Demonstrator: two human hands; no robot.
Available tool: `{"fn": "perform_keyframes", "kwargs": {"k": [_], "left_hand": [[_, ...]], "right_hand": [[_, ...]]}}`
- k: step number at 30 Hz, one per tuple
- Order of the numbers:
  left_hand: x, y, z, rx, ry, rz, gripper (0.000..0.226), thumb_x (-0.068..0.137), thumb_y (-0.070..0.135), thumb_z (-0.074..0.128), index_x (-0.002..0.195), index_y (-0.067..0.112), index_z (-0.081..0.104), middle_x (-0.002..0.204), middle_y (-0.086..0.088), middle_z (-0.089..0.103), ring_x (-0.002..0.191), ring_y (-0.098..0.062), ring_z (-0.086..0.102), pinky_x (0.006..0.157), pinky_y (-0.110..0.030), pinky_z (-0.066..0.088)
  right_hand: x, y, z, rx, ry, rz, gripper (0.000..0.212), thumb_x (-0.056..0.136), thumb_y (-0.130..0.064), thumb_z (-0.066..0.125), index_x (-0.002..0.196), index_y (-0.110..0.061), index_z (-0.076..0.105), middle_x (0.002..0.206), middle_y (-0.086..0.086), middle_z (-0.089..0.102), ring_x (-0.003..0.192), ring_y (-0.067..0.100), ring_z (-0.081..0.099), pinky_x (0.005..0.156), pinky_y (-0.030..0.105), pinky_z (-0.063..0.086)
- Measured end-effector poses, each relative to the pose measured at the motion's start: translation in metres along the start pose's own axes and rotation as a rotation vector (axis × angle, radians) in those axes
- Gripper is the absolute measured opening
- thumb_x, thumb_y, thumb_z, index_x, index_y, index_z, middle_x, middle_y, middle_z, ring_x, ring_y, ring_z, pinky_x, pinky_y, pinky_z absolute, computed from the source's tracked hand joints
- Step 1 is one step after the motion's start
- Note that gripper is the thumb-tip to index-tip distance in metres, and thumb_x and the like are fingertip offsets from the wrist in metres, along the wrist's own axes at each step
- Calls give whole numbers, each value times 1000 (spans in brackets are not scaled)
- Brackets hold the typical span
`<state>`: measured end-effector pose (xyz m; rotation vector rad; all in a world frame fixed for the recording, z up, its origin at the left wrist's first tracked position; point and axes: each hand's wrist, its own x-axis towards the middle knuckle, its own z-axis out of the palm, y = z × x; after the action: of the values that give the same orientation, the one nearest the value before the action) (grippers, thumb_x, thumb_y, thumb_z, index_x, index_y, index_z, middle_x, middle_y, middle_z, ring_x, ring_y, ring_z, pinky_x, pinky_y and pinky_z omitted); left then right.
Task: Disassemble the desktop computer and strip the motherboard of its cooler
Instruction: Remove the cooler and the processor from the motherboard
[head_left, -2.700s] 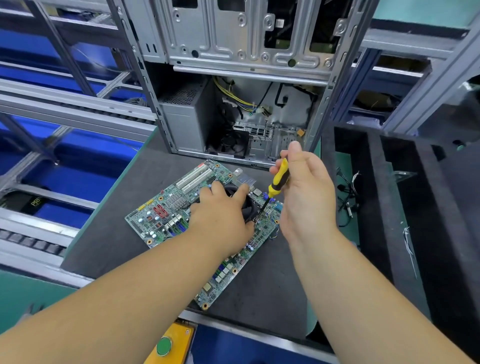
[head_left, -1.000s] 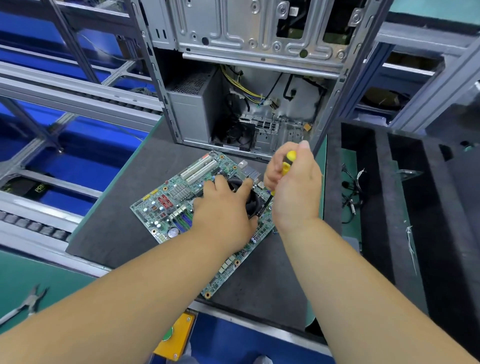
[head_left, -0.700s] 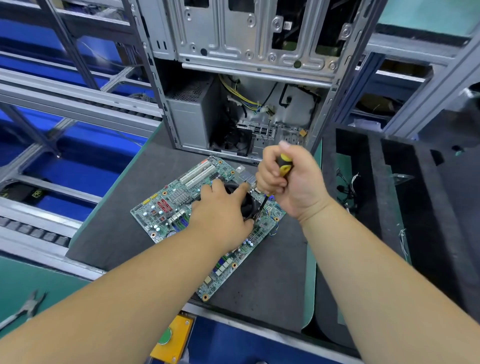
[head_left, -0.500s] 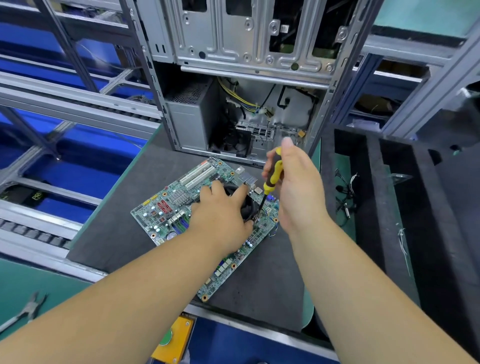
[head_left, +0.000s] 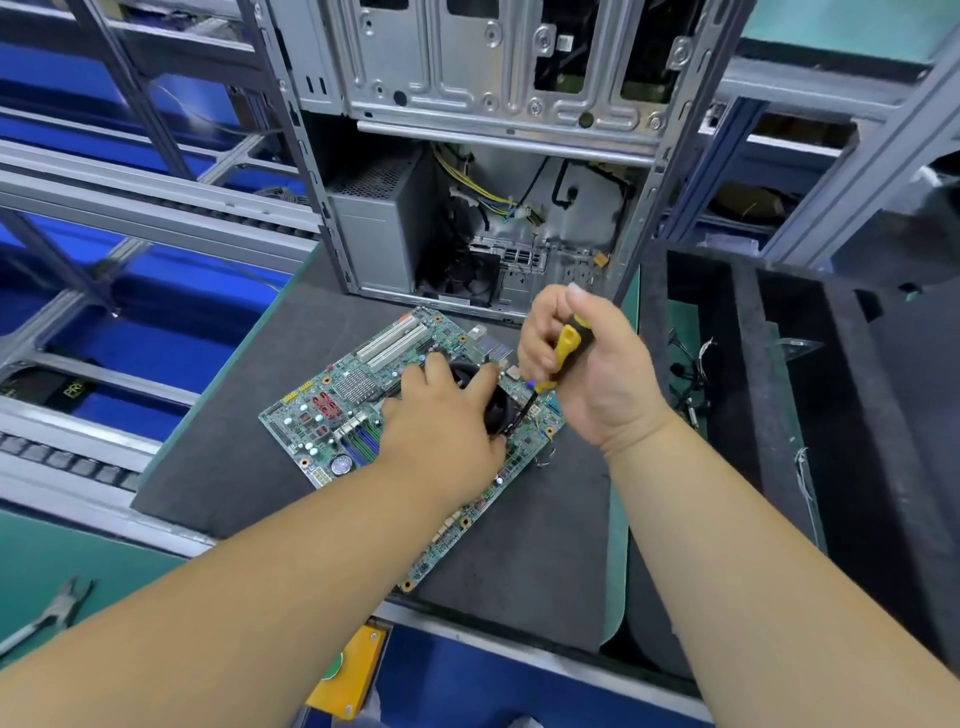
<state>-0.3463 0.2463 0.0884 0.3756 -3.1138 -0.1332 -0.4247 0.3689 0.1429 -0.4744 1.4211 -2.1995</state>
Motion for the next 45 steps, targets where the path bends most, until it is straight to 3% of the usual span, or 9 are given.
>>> {"fn": "perform_keyframes", "kwargs": {"k": [3, 7, 14, 21, 27, 31, 35, 39, 45], "left_hand": [[-1, 2, -1, 31, 2, 0, 65, 82, 60, 52, 135, 36, 24, 122, -13, 31, 109, -34, 36, 78, -44, 42], [-4, 6, -2, 46, 16, -13, 64, 82, 58, 53, 136, 35, 26, 122, -13, 31, 108, -33, 36, 78, -44, 42], [-5, 6, 3, 18, 55, -15, 57, 79, 54, 55, 128, 35, 31, 116, -12, 30, 103, -32, 34, 73, -42, 36], [-7, 9, 8, 92, 98, -22, 61, 81, 57, 54, 130, 34, 27, 113, -12, 30, 100, -32, 35, 68, -40, 31], [-8, 13, 8, 110, 92, -42, 61, 83, 58, 52, 132, 36, 23, 113, -13, 30, 100, -31, 33, 72, -42, 37], [-6, 12, 7, 69, 80, -49, 55, 82, 55, 54, 128, 38, 30, 114, -13, 29, 101, -31, 32, 73, -42, 36], [-6, 12, 6, 91, 84, -34, 57, 81, 55, 53, 129, 36, 29, 112, -12, 30, 100, -30, 33, 68, -40, 31], [-7, 11, 8, 128, 85, -37, 63, 82, 59, 51, 134, 36, 24, 113, -12, 30, 101, -31, 33, 68, -39, 30], [-7, 12, 7, 97, 89, -50, 60, 82, 57, 52, 132, 36, 27, 113, -13, 31, 102, -31, 34, 71, -41, 35]], "right_hand": [[-9, 5, 7, -87, 314, -59, 28, 91, -37, 53, 70, -18, 52, 64, 2, 52, 59, 19, 48, 58, 31, 42], [-15, 14, 24, -30, 581, -243, 36, 95, -29, 40, 63, -15, 45, 52, 0, 40, 49, 19, 36, 51, 29, 33], [3, 10, 14, 68, -104, -65, 40, 84, -20, 34, 45, -20, 37, 40, -5, 24, 40, 9, 16, 46, 18, 11], [-10, 2, -6, -5, -33, -59, 33, 87, -19, 35, 54, -15, 37, 44, -2, 28, 44, 14, 21, 48, 33, 13], [-28, 14, 14, -71, 377, -93, 41, 94, -42, 45, 61, -19, 50, 52, -1, 41, 56, 21, 40, 64, 34, 36], [-32, 22, 20, -114, 162, -227, 43, 91, -22, 38, 49, -18, 42, 48, -1, 32, 49, 17, 28, 52, 27, 24], [-11, 1, -1, 55, -163, 1, 50, 91, -22, 31, 42, -21, 38, 41, -4, 22, 40, 11, 18, 47, 24, 16], [-3, -11, -23, 127, -143, 114, 54, 98, -29, 23, 46, -14, 24, 42, 2, 12, 43, 11, 12, 48, 29, 13], [-14, 7, 5, -149, 20, -47, 24, 91, -31, 51, 75, -14, 50, 61, 1, 47, 61, 21, 41, 58, 29, 34]]}}
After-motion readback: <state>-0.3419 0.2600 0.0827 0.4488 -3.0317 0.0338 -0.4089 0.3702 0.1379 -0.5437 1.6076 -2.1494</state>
